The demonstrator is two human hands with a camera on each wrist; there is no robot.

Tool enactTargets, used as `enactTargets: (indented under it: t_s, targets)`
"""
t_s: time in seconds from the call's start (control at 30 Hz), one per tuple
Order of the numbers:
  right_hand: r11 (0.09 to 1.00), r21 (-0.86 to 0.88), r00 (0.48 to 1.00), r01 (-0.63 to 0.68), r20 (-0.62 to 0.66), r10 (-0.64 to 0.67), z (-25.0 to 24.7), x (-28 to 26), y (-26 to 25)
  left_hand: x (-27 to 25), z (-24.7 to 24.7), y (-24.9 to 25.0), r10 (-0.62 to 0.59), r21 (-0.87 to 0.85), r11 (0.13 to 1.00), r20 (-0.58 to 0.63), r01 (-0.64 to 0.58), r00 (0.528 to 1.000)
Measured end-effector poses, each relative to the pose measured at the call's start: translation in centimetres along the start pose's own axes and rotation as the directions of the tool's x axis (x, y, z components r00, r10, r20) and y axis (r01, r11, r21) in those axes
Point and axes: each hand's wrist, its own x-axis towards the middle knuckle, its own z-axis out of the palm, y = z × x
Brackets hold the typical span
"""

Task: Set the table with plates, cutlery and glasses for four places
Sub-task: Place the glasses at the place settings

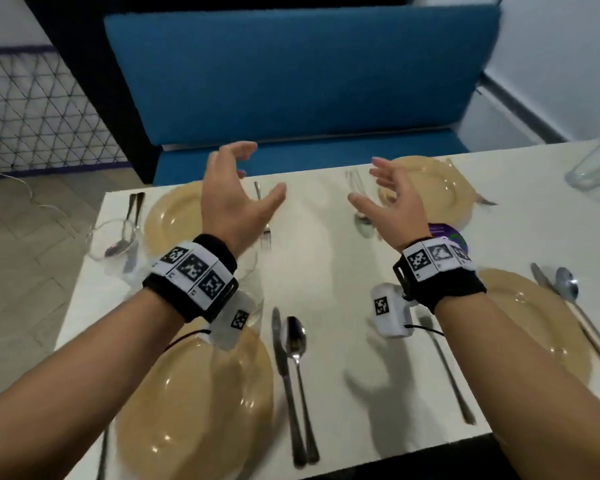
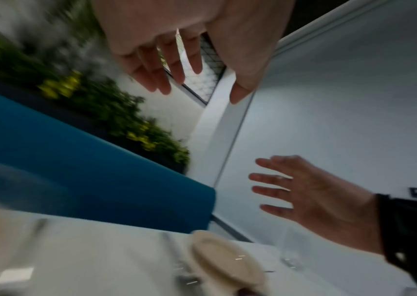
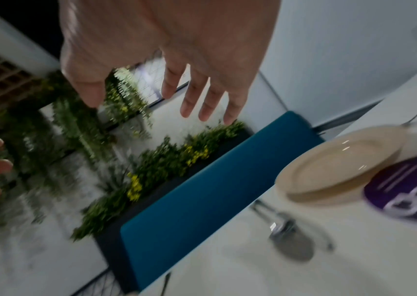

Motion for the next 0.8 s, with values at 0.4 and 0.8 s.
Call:
enactTargets:
  t_s: [0.4,0.8]
  targets:
    - [0.954,-0.038,0.879,-0.296,-0.401,0.257,-35.0,9.5,15.3,2.7,39.0,21.8,-0.100,-0.216,0.956,0.398,0.199,0.912]
    - [0.822,0.052,0.728,-0.567,-0.435,0.530,-52.6,20.0,28.3,5.9,63.7,28.8,-0.160,-0.060,0.966,0.624,0.251,0.764]
